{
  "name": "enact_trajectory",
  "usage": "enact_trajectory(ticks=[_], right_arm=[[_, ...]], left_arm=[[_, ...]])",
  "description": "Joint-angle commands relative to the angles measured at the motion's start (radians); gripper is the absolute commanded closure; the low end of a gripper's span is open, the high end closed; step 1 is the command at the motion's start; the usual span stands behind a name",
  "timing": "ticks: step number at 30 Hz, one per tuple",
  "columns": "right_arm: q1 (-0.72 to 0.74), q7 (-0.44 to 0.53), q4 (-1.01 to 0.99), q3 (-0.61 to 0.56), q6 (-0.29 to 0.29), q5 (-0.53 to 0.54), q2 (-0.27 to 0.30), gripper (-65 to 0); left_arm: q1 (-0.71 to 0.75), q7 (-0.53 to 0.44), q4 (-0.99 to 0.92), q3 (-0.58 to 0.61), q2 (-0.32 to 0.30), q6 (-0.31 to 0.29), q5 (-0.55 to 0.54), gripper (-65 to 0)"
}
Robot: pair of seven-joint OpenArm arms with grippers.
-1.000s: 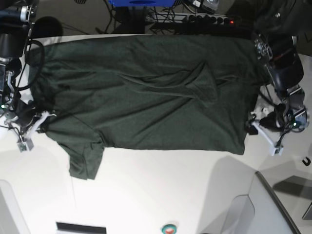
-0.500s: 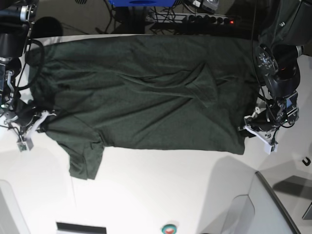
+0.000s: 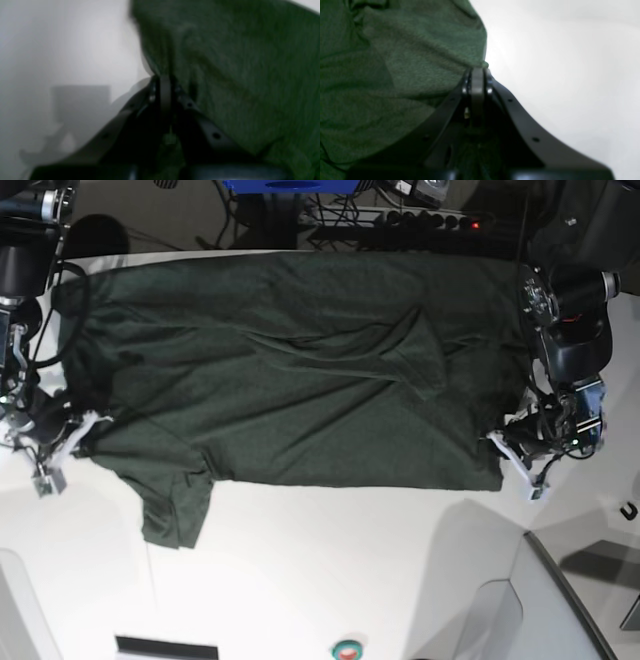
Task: Layout the t-shirt on the table in an organized manner, then fold the t-shirt properly
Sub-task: 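Move the left gripper to the shirt's opposite side edge and grasp it, then grasp the shirt's side edges with both grippers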
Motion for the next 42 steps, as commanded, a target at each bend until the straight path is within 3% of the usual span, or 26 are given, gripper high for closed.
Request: enact_trajectory(ticks=[1, 8, 12, 20, 27, 29, 33, 35, 36, 40, 42], right_arm=[[0.012, 0.026, 0.040, 0.004, 0.009, 0.013, 0.019, -0.8], [-0.040, 0.026, 0.135, 0.004, 0.009, 0.013, 0.019, -0.8], [-0.071, 0.026, 0.152, 0.004, 0.009, 0.013, 0.017, -0.8], [-0.120, 0.024, 0.143, 0.079, 0.009, 0.013, 0.011, -0.8], [-0.178, 0.024, 0.141, 0.071, 0.002, 0.012, -0.004, -1.7], [-0.181, 0.024, 0.141, 0.079, 0.002, 0.009, -0.021, -4.8], [-0.179, 0.001, 0.150, 0.079, 0.002, 0.009, -0.027, -22.2], [-0.169, -0.040, 0.166, 0.079, 0.002, 0.009, -0.029, -27.5], [-0.158, -0.048, 0.167, 0.079, 0.002, 0.009, -0.032, -27.8], [-0.078, -0.049, 0.132, 0.071, 0.002, 0.009, -0.032, -28.1], [-0.012, -0.051, 0.083, 0.070, 0.002, 0.009, -0.027, -28.4]], left_arm=[[-0.019, 0.001, 0.057, -0.011, -0.018, -0.003, -0.012, 0.0], [0.125, 0.107, 0.410, -0.025, 0.006, -0.003, -0.011, 0.0], [0.240, 0.118, 0.577, -0.034, 0.008, -0.005, -0.014, 0.0], [0.458, 0.120, 0.787, -0.026, 0.005, -0.005, -0.012, 0.0], [0.550, 0.120, 0.812, -0.022, 0.017, -0.002, 0.021, 0.0], [0.564, 0.120, 0.815, -0.019, 0.025, -0.002, 0.086, 0.0], [0.567, 0.120, 0.822, -0.006, 0.072, -0.002, 0.190, 0.0], [0.567, 0.120, 0.842, -0.006, 0.095, -0.002, 0.230, 0.0], [0.567, 0.120, 0.858, -0.006, 0.106, -0.002, 0.248, -3.9], [0.564, 0.120, 0.919, -0.006, 0.158, -0.002, 0.339, -32.7], [0.561, 0.120, 0.941, -0.006, 0.169, -0.002, 0.379, -40.5]])
